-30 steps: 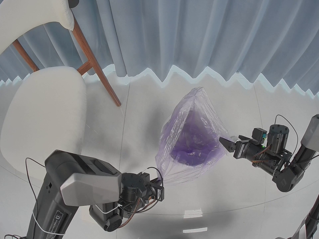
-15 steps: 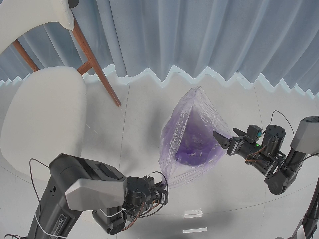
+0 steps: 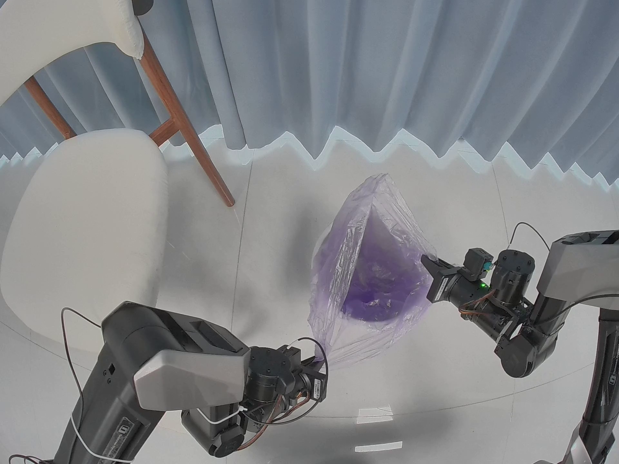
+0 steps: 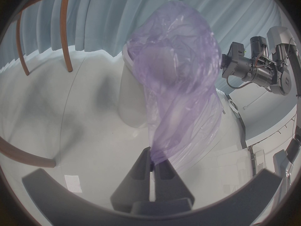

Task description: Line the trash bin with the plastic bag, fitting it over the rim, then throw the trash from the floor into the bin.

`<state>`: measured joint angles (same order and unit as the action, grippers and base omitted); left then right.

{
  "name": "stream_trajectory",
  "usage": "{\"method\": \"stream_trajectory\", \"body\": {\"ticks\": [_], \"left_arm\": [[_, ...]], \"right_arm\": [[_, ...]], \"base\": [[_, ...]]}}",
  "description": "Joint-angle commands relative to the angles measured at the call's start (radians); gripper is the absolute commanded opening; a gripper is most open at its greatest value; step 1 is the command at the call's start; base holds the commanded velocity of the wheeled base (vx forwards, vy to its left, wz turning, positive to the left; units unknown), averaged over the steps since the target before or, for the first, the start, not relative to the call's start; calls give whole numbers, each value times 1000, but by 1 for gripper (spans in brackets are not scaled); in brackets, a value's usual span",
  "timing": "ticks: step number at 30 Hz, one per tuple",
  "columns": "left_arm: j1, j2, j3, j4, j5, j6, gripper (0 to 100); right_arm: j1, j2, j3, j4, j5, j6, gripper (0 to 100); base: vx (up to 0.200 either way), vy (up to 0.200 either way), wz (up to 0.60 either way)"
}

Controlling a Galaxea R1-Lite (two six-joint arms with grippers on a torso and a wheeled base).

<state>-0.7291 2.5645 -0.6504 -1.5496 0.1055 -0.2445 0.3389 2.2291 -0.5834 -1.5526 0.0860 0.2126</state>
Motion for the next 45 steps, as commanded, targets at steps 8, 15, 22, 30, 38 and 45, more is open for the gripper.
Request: {"method": "stream_trajectory", "body": {"ticks": [8,15,22,30,38,45], "left_arm": [[20,-79,-43,0,-24,-1,0],[5,-70,-69,0,-89,-7,0],[-3,-63,-72,0,-93,-24,0],[-24,-17,-74,0,-83,-24,0],[-26,-9,-72,0,-83,-24,0],[-50,26,-71,-1,-86,-24,0]], "right_arm": [[-110,-54,-162,137,5,31,0],[-186,-32,-286,293,47,57,0],[-242,-26,-414,496,61,80,0],[-242,37,-470,559,64,77,0],[-242,126,-578,606,57,71,0],[-245,135,-570,626,55,68,0]], "base": [[0,0,0],[0,0,0],[0,0,0],[0,0,0],[0,0,0],[0,0,0]]}}
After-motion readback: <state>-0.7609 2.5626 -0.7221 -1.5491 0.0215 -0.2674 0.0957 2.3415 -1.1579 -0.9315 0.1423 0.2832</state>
